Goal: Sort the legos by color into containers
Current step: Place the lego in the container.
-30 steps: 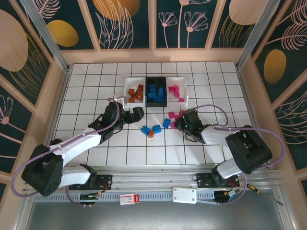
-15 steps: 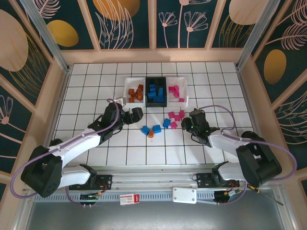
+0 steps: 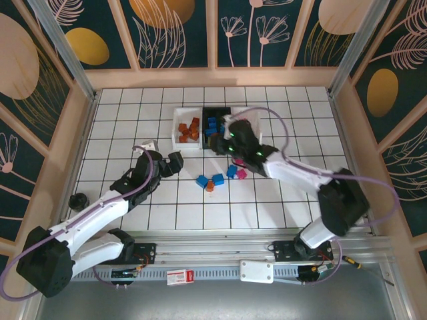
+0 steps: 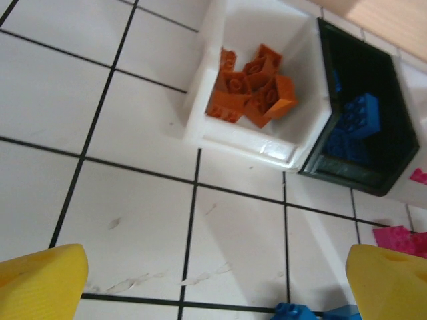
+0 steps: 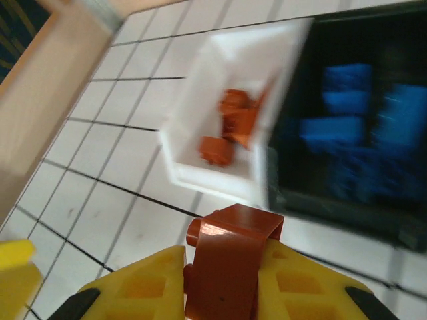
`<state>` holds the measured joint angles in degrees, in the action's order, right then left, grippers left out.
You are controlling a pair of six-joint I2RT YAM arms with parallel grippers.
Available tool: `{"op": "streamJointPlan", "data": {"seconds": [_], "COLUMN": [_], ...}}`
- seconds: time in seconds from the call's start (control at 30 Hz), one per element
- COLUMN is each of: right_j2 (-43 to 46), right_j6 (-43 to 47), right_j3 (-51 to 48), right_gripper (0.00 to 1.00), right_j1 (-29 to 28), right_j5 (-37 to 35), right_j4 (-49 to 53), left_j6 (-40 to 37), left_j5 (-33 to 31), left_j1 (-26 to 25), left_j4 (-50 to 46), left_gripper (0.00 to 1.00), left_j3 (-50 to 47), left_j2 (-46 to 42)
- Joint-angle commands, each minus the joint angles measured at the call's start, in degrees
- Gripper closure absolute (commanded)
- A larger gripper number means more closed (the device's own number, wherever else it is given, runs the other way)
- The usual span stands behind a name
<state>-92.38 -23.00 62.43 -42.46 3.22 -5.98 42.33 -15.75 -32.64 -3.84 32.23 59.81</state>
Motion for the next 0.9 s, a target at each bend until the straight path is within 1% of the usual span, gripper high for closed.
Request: {"op": "streamJointPlan", "data": {"seconds": [0.0,0.13,0.3,0.37,0.5,0.53,0.57,0.67,0.77,0.87], "right_j2": [-11.3,-24.9,-36.6,-39.5,-43.1,-43.1,-42.8,-39.9,-34.1,-26.4], "right_j6": [4.1,5.2,4.3,3.9,3.7,3.8,3.8,3.9,4.0,3.1], "right_j3": [11.1,27.9,43.4,47.6,53.7,54.3,54.5,52.2,45.1,34.3], "right_gripper": [0.86,0.86,0.83,0.78,0.56,0.50,0.47,0.40,0.38,0.36], "right_j1": [-0.4,-0.4,0.1,0.3,0.5,0.5,0.5,0.5,0.4,0.2], "right_j5": [2.3,1.8,-0.6,-0.7,-1.3,-1.4,-1.5,-2.0,-3.0,-3.0], "right_j4": [1.5,6.8,13.2,14.6,17.3,17.6,17.7,16.9,14.1,9.6], "left_j6": [1.1,1.5,1.7,1.7,1.9,1.9,1.9,1.7,1.5,1.6], "left_j5": [-1.5,-0.3,0.3,0.6,0.9,1.0,1.1,1.4,1.5,1.9], "left_j1": [-0.1,-0.2,-0.2,-0.2,-0.2,-0.1,-0.2,-0.2,-0.2,-0.1], "left_j4": [-2.7,-2.4,-2.5,-2.4,-1.9,-1.8,-1.7,-1.5,-1.5,-1.4], "left_gripper": [0.01,0.01,0.01,0.01,0.02,0.01,0.01,0.01,0.01,0.01], "left_j3": [-0.9,-2.0,-2.6,-2.8,-3.4,-3.4,-3.5,-3.4,-3.2,-3.1], "left_j2": [-1.1,-2.6,-3.1,-3.0,-2.8,-2.7,-2.7,-2.7,-2.7,-2.6]}}
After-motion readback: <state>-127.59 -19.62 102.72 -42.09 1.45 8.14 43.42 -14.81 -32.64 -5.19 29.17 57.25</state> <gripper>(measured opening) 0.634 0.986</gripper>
